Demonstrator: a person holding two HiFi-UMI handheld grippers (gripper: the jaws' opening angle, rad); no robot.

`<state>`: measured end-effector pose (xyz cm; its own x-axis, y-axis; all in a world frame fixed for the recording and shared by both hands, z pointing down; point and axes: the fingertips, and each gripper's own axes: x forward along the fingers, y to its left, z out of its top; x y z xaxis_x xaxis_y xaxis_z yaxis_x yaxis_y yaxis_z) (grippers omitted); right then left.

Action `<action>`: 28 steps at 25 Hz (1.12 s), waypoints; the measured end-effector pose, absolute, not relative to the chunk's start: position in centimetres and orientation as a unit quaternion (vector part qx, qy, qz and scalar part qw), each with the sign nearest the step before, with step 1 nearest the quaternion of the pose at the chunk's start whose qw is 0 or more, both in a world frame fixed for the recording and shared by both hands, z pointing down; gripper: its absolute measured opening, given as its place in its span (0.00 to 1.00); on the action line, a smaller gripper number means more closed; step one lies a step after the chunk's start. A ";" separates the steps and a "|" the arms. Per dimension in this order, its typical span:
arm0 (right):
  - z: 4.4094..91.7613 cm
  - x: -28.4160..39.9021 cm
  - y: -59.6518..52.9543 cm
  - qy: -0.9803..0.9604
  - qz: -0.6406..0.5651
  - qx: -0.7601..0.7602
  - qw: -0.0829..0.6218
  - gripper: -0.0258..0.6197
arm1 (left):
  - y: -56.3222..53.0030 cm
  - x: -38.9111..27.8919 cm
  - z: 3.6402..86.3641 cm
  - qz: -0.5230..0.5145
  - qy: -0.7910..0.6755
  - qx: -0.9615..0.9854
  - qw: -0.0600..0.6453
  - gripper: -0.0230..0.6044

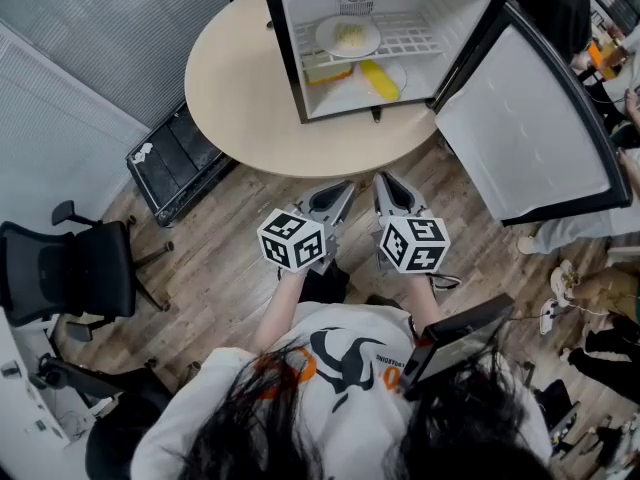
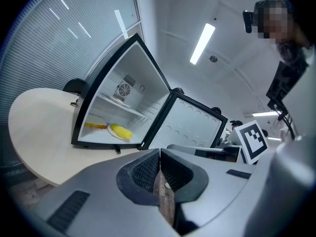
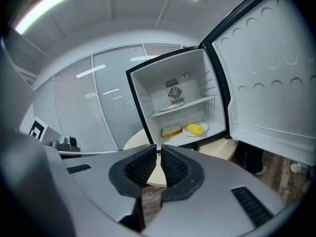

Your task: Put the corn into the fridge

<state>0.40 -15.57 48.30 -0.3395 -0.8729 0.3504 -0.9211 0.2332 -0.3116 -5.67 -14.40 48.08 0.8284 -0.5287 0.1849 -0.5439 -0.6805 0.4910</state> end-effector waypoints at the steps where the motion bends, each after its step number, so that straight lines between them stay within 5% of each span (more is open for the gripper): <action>1: 48.1 0.9 -15.1 -0.784 0.237 0.572 0.048 0.10 | -14.0 -5.3 47.8 0.012 -0.297 0.916 0.268 0.06; 28: 48.0 6.5 1.6 -0.841 0.248 0.479 0.049 0.10 | 4.4 2.2 46.9 0.015 -0.361 0.904 0.227 0.06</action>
